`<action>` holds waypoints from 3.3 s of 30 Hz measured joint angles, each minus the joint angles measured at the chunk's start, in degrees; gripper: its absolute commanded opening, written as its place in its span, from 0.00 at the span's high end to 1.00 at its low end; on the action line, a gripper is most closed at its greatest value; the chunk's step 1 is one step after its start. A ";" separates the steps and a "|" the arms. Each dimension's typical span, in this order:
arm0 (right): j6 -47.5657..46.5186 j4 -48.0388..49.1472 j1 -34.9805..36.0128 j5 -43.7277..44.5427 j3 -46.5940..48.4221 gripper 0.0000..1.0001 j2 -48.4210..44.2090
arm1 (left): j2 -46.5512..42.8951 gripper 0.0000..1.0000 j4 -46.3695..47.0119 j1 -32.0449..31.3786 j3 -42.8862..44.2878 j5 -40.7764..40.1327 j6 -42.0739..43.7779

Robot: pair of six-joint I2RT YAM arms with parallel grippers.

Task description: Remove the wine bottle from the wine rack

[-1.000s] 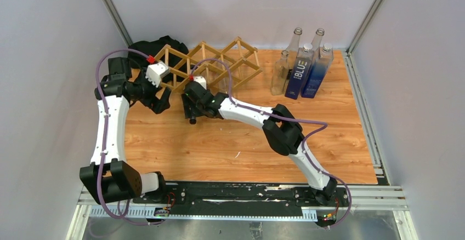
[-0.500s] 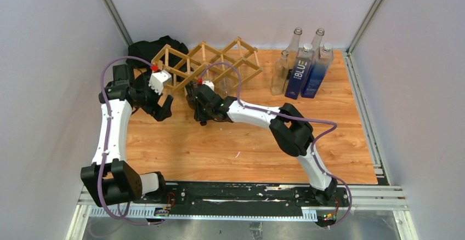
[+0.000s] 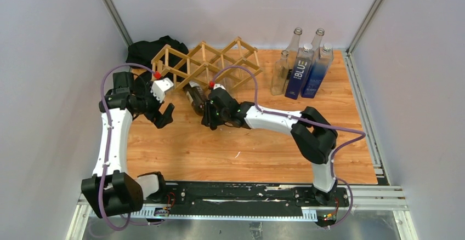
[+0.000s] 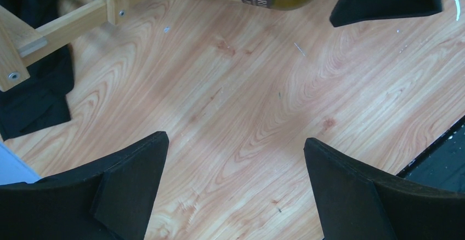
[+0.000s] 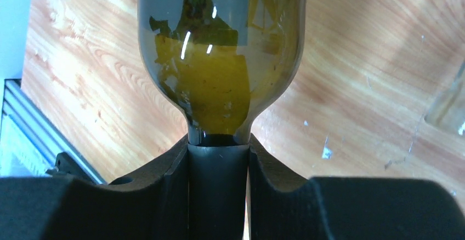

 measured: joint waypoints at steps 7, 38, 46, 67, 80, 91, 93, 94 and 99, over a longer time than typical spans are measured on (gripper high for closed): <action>0.57 3.28 0.02 -1.88 -7.58 1.00 -6.36 | 1.79 0.02 0.00 0.00 -0.31 1.46 2.12; -3.32 -3.58 1.51 -15.52 -22.12 1.00 -29.97 | -12.81 0.00 0.22 -18.80 -6.60 2.75 29.40; -6.32 -10.49 3.89 -19.52 -21.14 1.00 -30.51 | -17.42 0.00 0.15 -28.37 -10.08 -1.46 36.22; -13.09 -21.77 8.66 -22.18 -10.23 0.39 -28.22 | -19.30 0.87 -0.98 -33.64 -16.55 -6.43 36.61; -13.55 -13.40 8.20 -4.22 -14.19 0.05 -43.45 | -21.42 1.00 7.34 -33.66 -16.44 -4.52 15.87; -11.98 -3.48 7.34 6.78 -17.11 0.15 -50.36 | -18.99 1.00 12.61 -33.68 -14.58 6.19 -12.15; -11.74 -1.86 7.34 6.91 -17.11 0.22 -49.27 | -18.99 1.00 13.27 -33.68 -13.84 7.74 -15.43; -11.58 -1.07 7.34 6.95 -17.11 0.26 -48.54 | -19.02 1.00 13.64 -33.68 -13.53 8.35 -16.72; -10.40 3.41 7.34 7.10 -16.52 0.39 -45.29 | -19.47 1.00 14.40 -33.62 -12.94 9.81 -21.31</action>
